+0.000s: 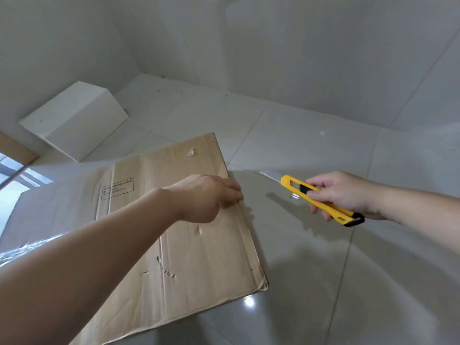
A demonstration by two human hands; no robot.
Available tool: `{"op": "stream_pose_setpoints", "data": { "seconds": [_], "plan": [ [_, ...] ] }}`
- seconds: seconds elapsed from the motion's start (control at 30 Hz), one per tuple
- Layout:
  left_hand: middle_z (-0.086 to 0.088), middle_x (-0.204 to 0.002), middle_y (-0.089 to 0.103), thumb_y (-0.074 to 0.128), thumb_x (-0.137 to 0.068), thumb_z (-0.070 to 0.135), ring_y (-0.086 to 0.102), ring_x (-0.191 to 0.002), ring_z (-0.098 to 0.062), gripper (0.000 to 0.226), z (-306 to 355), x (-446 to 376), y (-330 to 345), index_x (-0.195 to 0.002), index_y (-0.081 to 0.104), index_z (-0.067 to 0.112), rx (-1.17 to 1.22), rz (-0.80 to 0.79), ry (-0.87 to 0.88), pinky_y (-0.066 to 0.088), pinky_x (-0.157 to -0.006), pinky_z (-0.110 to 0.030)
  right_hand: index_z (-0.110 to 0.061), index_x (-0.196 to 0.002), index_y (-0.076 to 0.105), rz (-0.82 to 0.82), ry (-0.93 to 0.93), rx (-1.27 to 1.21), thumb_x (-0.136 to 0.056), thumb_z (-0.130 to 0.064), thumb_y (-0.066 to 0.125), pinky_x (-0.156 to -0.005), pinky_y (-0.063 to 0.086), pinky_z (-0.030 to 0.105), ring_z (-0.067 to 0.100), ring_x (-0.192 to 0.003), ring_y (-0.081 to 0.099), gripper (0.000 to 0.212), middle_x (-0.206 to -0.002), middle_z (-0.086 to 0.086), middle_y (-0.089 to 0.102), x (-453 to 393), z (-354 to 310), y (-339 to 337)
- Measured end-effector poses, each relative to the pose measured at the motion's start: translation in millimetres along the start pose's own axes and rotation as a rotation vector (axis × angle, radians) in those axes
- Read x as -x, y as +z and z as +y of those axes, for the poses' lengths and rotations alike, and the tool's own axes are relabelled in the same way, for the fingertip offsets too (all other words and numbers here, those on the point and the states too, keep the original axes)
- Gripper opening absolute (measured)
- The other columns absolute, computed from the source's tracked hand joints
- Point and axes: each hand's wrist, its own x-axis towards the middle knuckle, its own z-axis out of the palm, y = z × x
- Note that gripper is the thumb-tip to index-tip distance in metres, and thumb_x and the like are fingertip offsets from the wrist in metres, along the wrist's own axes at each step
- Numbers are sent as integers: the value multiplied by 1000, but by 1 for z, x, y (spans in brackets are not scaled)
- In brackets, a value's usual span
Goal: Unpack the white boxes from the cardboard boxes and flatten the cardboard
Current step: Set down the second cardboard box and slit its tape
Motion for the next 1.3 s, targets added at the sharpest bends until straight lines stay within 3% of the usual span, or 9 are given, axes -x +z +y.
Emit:
{"op": "stream_pose_setpoints", "data": {
  "seconds": [0.13,0.27,0.43,0.7,0.8,0.9,1.03,1.13,1.3],
  "plan": [
    [16,-128,51,40,-83,9,56,-107,-16,47,1,-5,-5,-121,57,30,-29,51,46,46,-80,-30,-19,-100,64,-1,-39,-49,-97,-10,49,-47,43,22,19,-52,56,18,-74,5,65,-12,-11,26],
    [11,-120,51,42,-80,6,58,-92,-20,44,1,-6,-7,-116,57,27,-68,74,41,41,-68,-29,-12,-106,63,-23,-80,-118,-97,-10,47,-50,45,25,18,-50,55,18,-73,6,64,-25,-26,46],
    [10,-114,51,42,-81,6,55,-83,-17,41,1,-8,-8,-114,57,27,-74,82,46,37,-64,-26,-14,-114,62,-78,-45,-121,-96,-10,48,-47,43,24,16,-46,54,23,-72,6,65,-28,-29,56],
    [10,-117,51,40,-81,6,58,-86,-18,43,-1,-11,-4,-116,57,26,-110,96,56,41,-67,-28,-15,-92,64,-301,38,-46,-96,-12,50,-51,43,26,18,-49,54,14,-76,10,66,-8,-21,52],
    [11,-119,53,43,-81,6,57,-93,-19,48,-2,-11,0,-121,57,27,-105,128,78,35,-68,-25,-16,-96,63,-234,37,-51,-96,-11,50,-47,42,23,17,-48,54,14,-72,6,66,-6,-20,46],
    [13,-124,59,43,-79,5,58,-101,-12,61,-18,6,0,-131,52,33,-3,185,105,47,-78,-28,-13,-95,63,-81,19,-52,-96,-10,49,-47,41,23,17,-47,54,14,-68,4,66,-3,-15,35],
    [12,-146,43,45,-76,2,63,-84,0,56,-45,40,-1,-126,59,23,141,381,113,55,-72,-24,-5,-86,60,181,2,-145,-95,-11,51,-49,41,26,18,-50,56,13,-75,10,67,-5,-13,34],
    [8,-134,55,44,-78,4,64,-83,-8,47,-72,63,-7,-117,65,19,179,477,-94,54,-77,-28,-6,-86,59,193,-69,-177,-93,-10,55,-51,45,28,19,-53,58,9,-73,8,65,-12,-27,48],
    [2,-124,61,56,-84,10,62,-93,-23,33,-143,143,25,-111,63,27,173,440,-737,49,-87,-34,-6,-95,58,148,-103,-116,-95,-17,53,-69,55,41,28,-77,68,13,-88,11,68,-28,-51,83]
  ]
}}
